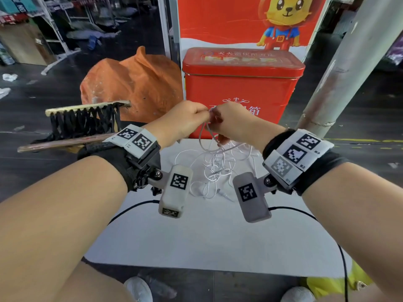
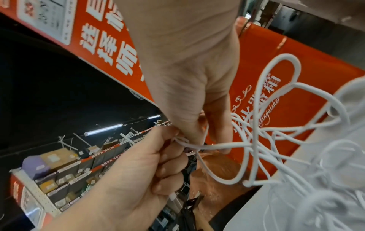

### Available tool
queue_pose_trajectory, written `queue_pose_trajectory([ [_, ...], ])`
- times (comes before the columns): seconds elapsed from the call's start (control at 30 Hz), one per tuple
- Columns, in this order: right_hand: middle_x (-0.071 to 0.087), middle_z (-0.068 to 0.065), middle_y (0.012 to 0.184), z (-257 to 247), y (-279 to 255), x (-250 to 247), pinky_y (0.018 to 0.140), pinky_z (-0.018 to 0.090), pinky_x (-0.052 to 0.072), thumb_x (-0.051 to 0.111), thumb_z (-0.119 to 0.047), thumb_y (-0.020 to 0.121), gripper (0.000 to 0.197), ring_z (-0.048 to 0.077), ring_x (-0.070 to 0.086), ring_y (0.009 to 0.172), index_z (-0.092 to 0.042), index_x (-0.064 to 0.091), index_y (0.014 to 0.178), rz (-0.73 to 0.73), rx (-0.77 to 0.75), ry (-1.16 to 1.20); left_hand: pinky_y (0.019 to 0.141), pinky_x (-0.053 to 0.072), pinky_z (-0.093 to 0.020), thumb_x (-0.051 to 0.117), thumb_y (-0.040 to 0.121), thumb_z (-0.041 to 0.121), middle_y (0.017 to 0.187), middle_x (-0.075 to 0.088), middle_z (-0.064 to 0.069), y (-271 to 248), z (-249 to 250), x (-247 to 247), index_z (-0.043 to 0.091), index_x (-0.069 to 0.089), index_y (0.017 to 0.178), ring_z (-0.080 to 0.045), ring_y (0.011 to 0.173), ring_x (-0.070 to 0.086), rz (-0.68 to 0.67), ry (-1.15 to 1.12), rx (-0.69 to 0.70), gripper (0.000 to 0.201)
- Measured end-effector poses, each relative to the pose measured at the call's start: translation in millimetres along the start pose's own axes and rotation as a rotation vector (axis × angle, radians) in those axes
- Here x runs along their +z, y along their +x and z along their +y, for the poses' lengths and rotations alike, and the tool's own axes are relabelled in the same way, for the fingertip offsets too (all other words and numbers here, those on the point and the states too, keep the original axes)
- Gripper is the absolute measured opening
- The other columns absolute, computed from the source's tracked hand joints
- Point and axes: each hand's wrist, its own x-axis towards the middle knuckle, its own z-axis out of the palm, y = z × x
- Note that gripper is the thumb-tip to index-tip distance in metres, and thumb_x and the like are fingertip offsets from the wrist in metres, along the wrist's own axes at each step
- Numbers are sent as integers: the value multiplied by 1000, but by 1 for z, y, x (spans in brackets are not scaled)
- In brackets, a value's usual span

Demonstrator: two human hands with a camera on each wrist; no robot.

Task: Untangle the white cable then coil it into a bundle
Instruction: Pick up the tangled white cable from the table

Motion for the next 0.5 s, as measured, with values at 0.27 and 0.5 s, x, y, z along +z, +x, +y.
queue_pose_trajectory([
  [0.27, 56, 3, 71, 18, -5, -8, 51, 21, 48, 43, -38, 98, 36, 11, 58, 52, -11, 55, 78, -99, 49, 31, 37, 28, -17, 43, 98, 19, 58, 35, 2, -2, 0, 0, -1, 57, 87, -2, 34, 31, 37, -20, 16, 27],
  [0.5, 60, 0, 88, 37, -9, -14, 72, 12, 46, 40, -28, 101, 35, 14, 53, 81, -15, 56, 73, 201, 56, 577, 47, 51, -20, 42, 101, 24, 84, 61, -1, 2, -17, -9, 14, 65, 103, -6, 58, 54, 265, -122, 2, 25],
])
